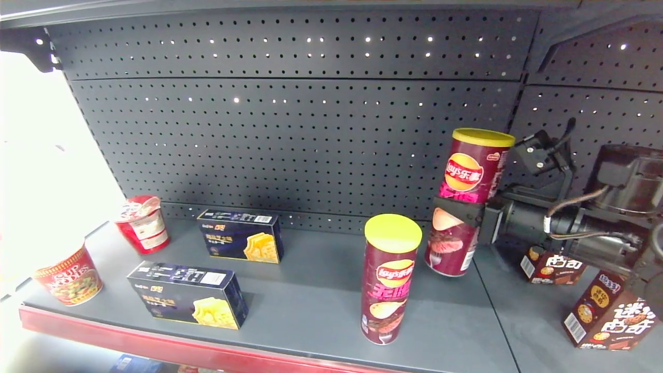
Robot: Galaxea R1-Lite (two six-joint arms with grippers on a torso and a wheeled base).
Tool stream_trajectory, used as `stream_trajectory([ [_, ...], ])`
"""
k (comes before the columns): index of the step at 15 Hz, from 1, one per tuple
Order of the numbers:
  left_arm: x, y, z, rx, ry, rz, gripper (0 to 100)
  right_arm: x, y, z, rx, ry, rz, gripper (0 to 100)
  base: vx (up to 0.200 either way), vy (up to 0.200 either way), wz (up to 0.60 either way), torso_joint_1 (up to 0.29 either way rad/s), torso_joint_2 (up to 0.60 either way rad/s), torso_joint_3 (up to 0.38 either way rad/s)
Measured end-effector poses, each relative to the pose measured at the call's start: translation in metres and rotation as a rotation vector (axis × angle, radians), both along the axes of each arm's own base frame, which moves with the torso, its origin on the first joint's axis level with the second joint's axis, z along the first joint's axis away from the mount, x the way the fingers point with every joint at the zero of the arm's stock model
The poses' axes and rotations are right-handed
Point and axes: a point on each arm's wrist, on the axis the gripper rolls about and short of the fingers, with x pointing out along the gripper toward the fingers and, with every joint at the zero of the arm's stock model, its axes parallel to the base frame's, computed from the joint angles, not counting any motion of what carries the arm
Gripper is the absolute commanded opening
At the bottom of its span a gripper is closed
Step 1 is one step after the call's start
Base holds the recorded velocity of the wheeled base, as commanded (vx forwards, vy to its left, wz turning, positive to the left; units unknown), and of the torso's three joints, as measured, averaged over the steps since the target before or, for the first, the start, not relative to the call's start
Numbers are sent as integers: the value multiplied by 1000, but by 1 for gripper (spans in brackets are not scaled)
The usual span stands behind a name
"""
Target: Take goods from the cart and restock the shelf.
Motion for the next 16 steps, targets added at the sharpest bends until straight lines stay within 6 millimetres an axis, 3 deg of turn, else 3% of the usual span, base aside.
stream_trajectory([
  [4, 0, 0, 0, 0, 0, 0, 100, 37, 0, -2, -2, 40, 82, 0, 0, 0, 0, 0, 0, 0],
  [10, 0, 0, 0, -1, 0, 0, 100, 72, 11, -1, -1, 12, 100, 0, 0, 0, 0, 0, 0, 0],
  [16, 0, 0, 0, -1, 0, 0, 100, 94, 31, -29, 5, -54, 134, 0, 0, 0, 0, 0, 0, 0],
])
